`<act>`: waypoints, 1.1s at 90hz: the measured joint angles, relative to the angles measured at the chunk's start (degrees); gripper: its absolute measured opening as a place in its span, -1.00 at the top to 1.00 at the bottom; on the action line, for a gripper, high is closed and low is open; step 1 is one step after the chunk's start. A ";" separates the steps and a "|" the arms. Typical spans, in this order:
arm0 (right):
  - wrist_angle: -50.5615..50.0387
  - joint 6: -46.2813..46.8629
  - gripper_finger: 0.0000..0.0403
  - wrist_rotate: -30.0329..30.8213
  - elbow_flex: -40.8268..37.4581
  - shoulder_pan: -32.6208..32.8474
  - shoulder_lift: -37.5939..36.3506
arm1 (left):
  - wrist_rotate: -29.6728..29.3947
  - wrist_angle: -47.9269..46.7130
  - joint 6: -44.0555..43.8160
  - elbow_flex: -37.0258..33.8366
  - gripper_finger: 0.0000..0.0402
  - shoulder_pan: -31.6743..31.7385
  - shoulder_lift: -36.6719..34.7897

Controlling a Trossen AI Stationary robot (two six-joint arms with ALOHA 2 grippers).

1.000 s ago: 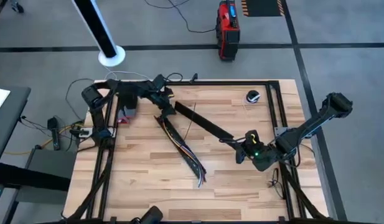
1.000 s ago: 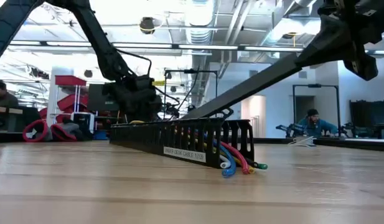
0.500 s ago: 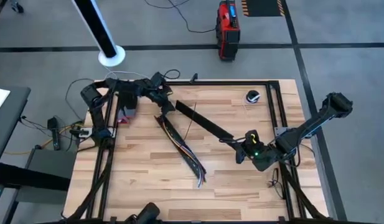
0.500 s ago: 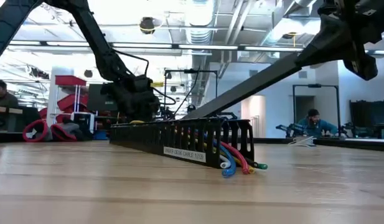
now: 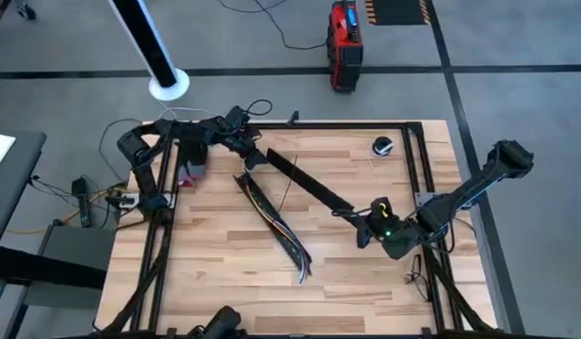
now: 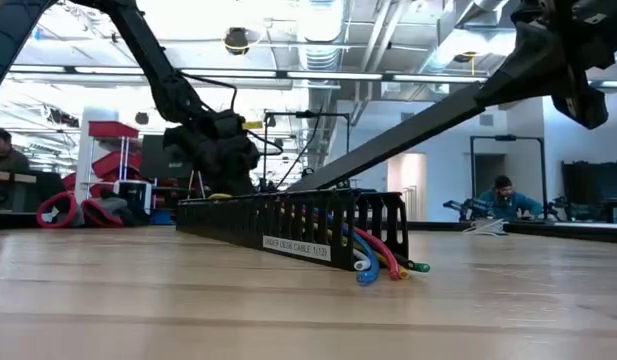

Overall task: Ziptie cables
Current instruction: Close the black cable duct

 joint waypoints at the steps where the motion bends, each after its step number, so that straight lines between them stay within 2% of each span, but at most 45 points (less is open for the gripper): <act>1: -0.01 0.03 1.00 0.01 0.00 0.00 0.00 | -0.09 0.05 0.00 0.00 0.24 -0.01 0.00; 32: 0.07 0.02 1.00 0.02 0.00 0.00 0.00 | -0.97 0.41 0.09 0.02 0.24 1.40 -0.02; 58: 0.02 -0.03 1.00 0.05 0.00 0.00 0.00 | 0.04 2.34 0.90 0.02 0.24 -0.13 1.09; 75: 0.04 -0.07 1.00 0.13 0.02 0.00 0.00 | 0.28 6.24 -1.45 0.11 0.24 -0.17 2.53; 99: 0.13 -0.06 1.00 0.12 0.02 0.02 0.00 | 1.32 7.11 -2.45 0.07 0.24 0.34 2.60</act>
